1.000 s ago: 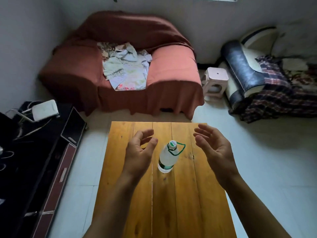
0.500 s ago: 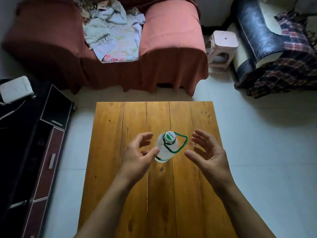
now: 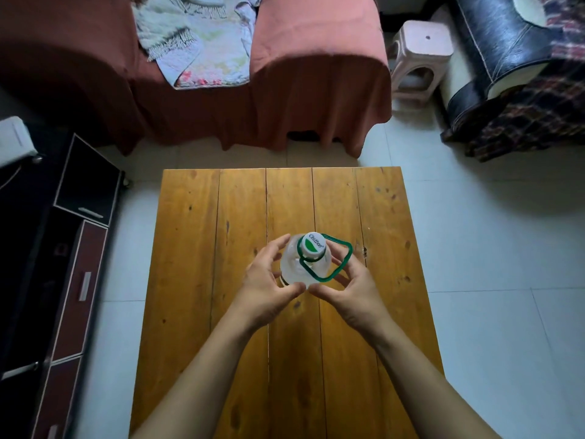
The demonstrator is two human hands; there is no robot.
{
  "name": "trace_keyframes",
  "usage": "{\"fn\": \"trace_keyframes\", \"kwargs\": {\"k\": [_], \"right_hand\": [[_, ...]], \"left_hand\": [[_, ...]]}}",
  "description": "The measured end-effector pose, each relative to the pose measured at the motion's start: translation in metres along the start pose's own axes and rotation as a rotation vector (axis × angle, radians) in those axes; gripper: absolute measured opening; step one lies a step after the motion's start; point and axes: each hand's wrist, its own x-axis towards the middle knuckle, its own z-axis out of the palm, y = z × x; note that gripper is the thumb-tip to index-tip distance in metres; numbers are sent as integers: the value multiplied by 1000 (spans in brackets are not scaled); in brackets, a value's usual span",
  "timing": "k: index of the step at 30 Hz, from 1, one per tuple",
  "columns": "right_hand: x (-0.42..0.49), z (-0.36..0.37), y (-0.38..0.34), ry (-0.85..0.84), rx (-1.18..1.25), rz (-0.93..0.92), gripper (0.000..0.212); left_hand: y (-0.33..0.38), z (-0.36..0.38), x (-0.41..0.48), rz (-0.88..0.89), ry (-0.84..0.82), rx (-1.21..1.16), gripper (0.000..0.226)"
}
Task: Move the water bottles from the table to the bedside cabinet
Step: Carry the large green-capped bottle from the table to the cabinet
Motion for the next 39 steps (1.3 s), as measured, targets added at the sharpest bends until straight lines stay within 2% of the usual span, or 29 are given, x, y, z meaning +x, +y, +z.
{"fn": "trace_keyframes", "kwargs": {"k": [7, 12, 19, 26, 39], "right_hand": [[7, 5, 2, 37, 8, -15, 68], [8, 7, 2, 50, 33, -15, 79], [12, 5, 9, 61, 5, -41, 64], [4, 2, 9, 91, 11, -86, 64], [-50, -39, -68, 118, 25, -322, 67]], "left_hand": [[-7, 2, 1, 24, 42, 24, 86], [-9, 10, -6, 50, 121, 23, 78], [-2, 18, -18, 80, 204, -52, 74], [9, 19, -26, 100, 229, -94, 70], [95, 5, -78, 271, 259, -195, 66]]}}
